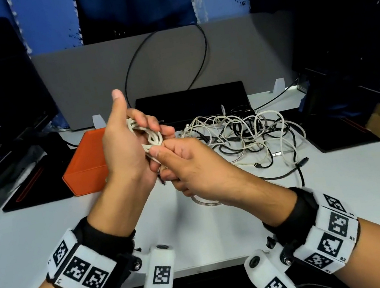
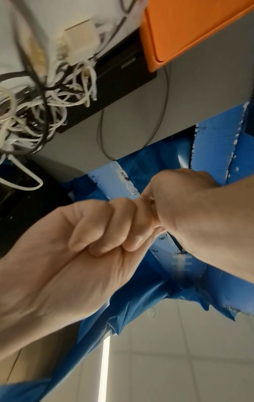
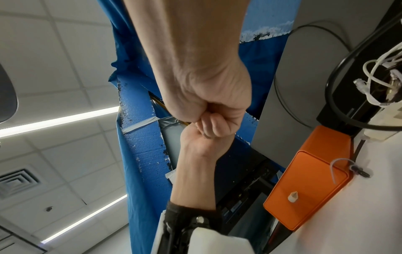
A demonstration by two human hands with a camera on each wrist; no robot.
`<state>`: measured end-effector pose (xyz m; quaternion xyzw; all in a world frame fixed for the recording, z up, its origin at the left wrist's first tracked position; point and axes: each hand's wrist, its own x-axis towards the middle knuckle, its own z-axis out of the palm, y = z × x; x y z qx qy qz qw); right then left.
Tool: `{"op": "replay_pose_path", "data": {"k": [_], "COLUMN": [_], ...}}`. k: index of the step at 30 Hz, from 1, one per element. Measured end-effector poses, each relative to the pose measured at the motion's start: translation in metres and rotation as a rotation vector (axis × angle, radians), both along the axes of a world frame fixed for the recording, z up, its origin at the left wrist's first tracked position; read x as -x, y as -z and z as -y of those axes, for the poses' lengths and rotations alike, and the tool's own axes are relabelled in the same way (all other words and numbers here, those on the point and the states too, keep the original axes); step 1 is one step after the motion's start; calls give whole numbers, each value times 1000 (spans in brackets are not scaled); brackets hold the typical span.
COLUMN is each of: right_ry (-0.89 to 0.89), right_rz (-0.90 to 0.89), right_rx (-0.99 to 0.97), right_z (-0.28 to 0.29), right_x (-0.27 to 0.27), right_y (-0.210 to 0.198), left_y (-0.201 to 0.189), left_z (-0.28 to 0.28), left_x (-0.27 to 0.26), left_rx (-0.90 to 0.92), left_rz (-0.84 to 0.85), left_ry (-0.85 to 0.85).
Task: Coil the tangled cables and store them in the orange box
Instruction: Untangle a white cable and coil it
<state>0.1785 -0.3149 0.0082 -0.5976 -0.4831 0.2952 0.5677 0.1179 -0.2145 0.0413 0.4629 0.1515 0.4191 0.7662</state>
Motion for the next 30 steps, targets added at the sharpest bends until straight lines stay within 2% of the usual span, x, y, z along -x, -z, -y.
{"op": "replay_pose_path", "data": {"k": [3, 6, 9, 14, 18, 20, 24, 27, 30], "right_ry": [108, 244, 256, 47, 27, 31, -2, -9, -3], "right_rz": [89, 198, 348, 311, 319, 380, 531, 648, 732], "right_rx": [-61, -65, -1, 129, 234, 273, 409, 511, 599], "right_z": [-2, -2, -1, 7, 8, 8, 6, 7, 11], "right_x": [-16, -39, -51, -49, -53, -59, -75, -86, -93], "right_y": [-2, -5, -5, -8, -9, -8, -2, 1, 1], "left_y": [-3, -6, -6, -19, -38, -39, -19, -3, 9], "left_z": [-14, -29, -37, -66, -144, -190, -257, -285, -301], "left_x": [0, 4, 7, 9, 3, -2, -11, -17, -23], "left_rx": [-284, -559, -653, -650, -642, -595, -469, -415, -397], "left_rz": [-205, -354, -405, -553, -751, -902, -1157, -1209, -1222], "left_ry": [84, 40, 59, 81, -79, -126, -17, 24, -11]}}
